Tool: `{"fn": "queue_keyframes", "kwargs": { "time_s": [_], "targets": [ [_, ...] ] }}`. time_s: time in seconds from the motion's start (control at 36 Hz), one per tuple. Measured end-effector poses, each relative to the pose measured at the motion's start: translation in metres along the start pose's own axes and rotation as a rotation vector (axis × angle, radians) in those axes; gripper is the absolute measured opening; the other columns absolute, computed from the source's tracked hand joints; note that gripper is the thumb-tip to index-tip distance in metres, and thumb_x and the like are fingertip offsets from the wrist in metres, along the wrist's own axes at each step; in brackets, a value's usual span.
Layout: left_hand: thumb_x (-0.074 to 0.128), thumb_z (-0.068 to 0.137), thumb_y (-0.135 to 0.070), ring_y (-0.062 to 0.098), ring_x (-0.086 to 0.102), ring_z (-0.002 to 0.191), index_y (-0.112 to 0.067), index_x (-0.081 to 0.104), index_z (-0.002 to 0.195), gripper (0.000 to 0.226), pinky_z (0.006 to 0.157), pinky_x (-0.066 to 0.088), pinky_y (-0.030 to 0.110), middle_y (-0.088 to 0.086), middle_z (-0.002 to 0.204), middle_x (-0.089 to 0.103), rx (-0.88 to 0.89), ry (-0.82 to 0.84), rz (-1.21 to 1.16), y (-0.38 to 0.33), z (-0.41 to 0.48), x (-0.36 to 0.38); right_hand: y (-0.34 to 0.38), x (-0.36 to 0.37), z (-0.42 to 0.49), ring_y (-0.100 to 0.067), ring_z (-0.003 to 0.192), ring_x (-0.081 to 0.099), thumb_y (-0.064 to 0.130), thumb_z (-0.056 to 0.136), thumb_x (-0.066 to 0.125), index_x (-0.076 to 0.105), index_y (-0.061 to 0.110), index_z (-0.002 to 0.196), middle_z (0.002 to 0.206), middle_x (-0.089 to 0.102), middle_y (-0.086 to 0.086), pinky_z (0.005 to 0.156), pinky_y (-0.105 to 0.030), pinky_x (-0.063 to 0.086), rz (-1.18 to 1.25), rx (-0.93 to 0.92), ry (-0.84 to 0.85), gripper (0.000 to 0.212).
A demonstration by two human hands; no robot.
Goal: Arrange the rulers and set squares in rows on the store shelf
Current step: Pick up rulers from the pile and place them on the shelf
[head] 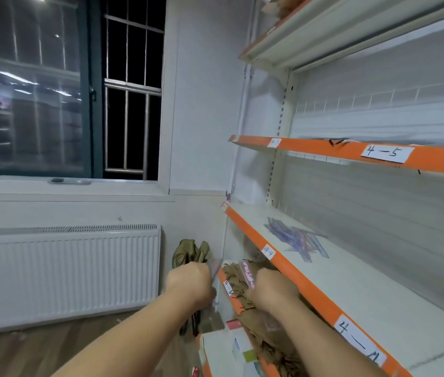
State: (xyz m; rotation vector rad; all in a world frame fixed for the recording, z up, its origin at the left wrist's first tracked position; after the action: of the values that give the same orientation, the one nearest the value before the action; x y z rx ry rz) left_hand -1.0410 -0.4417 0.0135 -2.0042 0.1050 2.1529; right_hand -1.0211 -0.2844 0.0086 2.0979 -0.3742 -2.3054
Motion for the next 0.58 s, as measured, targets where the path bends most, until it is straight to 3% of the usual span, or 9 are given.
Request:
{"fn": "queue_keyframes", "kwargs": {
  "time_s": [0.11,0.19,0.31,0.36,0.42,0.47,0.5,0.58],
  "targets": [
    [0.051,0.089,-0.025,0.02,0.053,0.071,-0.016,0.047,0.081,0.013,0.061,0.043,0.026,-0.004,0.066,0.043,0.017,0.01,-0.009,0.012,0.033,0.006,0.01,0.009,0.036,-0.02,0.075,0.058,0.032,0.091,0.053,0.054,0.015,0.09,0.093,0.064,-0.003,0.057,-0.024,0.043,-0.011,0.015,0.007,0.018],
    [0.053,0.089,-0.027,0.019,0.052,0.068,-0.017,0.043,0.07,0.024,0.06,0.042,0.026,-0.004,0.065,0.044,0.003,0.026,-0.015,0.021,0.059,0.011,0.017,0.019,0.066,-0.02,0.075,0.057,0.033,0.093,0.049,0.06,0.013,0.099,0.097,0.065,-0.004,0.061,-0.025,0.044,-0.02,0.015,0.019,0.023],
    [0.051,0.089,-0.023,0.014,0.045,0.056,-0.018,0.039,0.062,0.03,0.05,0.037,0.022,-0.004,0.062,0.043,-0.012,0.026,-0.028,0.031,0.1,0.014,0.028,0.027,0.107,-0.02,0.078,0.058,0.026,0.093,0.048,0.056,0.018,0.12,0.088,0.06,-0.002,0.056,-0.025,0.041,-0.033,-0.006,0.044,0.029],
    [0.05,0.089,-0.024,0.016,0.048,0.061,-0.018,0.041,0.064,0.028,0.055,0.04,0.023,-0.004,0.063,0.044,-0.013,0.026,-0.024,0.033,0.122,0.014,0.032,0.027,0.128,-0.022,0.08,0.057,0.022,0.094,0.046,0.05,0.016,0.132,0.083,0.054,-0.002,0.059,-0.025,0.041,-0.042,-0.024,0.064,0.038],
    [0.051,0.09,-0.026,0.017,0.052,0.068,-0.016,0.045,0.07,0.022,0.059,0.042,0.024,-0.004,0.065,0.044,-0.016,0.027,-0.015,0.033,0.144,0.013,0.033,0.028,0.151,-0.023,0.081,0.055,0.023,0.095,0.046,0.052,0.015,0.126,0.08,0.051,-0.002,0.062,-0.026,0.042,-0.044,-0.033,0.065,0.033],
    [0.05,0.091,-0.028,0.018,0.053,0.073,-0.015,0.049,0.077,0.019,0.059,0.041,0.024,-0.004,0.068,0.045,-0.007,0.025,0.004,0.031,0.167,0.012,0.031,0.026,0.175,-0.023,0.083,0.06,0.03,0.094,0.048,0.058,0.015,0.1,0.07,0.046,0.001,0.055,-0.024,0.039,-0.022,-0.02,0.047,0.019],
    [0.049,0.092,-0.028,0.018,0.055,0.076,-0.014,0.053,0.083,0.017,0.059,0.041,0.025,-0.003,0.073,0.048,-0.001,0.026,0.016,0.03,0.179,0.01,0.029,0.025,0.187,-0.023,0.082,0.059,0.032,0.094,0.048,0.057,0.015,0.096,0.068,0.044,0.002,0.055,-0.024,0.038,-0.013,-0.014,0.041,0.019],
    [0.046,0.094,-0.028,0.021,0.06,0.093,-0.015,0.054,0.123,0.033,0.071,0.046,0.028,0.004,0.099,0.06,0.029,0.019,0.034,0.023,0.211,0.005,0.024,0.02,0.221,-0.022,0.079,0.051,0.031,0.093,0.049,0.058,0.015,0.108,0.079,0.05,0.0,0.066,-0.025,0.041,-0.013,-0.017,0.016,0.023]
  ]
}}
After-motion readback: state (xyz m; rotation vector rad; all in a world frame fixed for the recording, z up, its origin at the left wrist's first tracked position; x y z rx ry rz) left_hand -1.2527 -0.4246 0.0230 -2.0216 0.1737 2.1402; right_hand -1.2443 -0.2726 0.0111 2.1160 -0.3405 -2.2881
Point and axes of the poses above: each hand's wrist, its own z-axis towards the middle knuckle, its own x-axis out of the palm, y = z × x, the point moved 7 cm from there along z, towards the middle knuckle
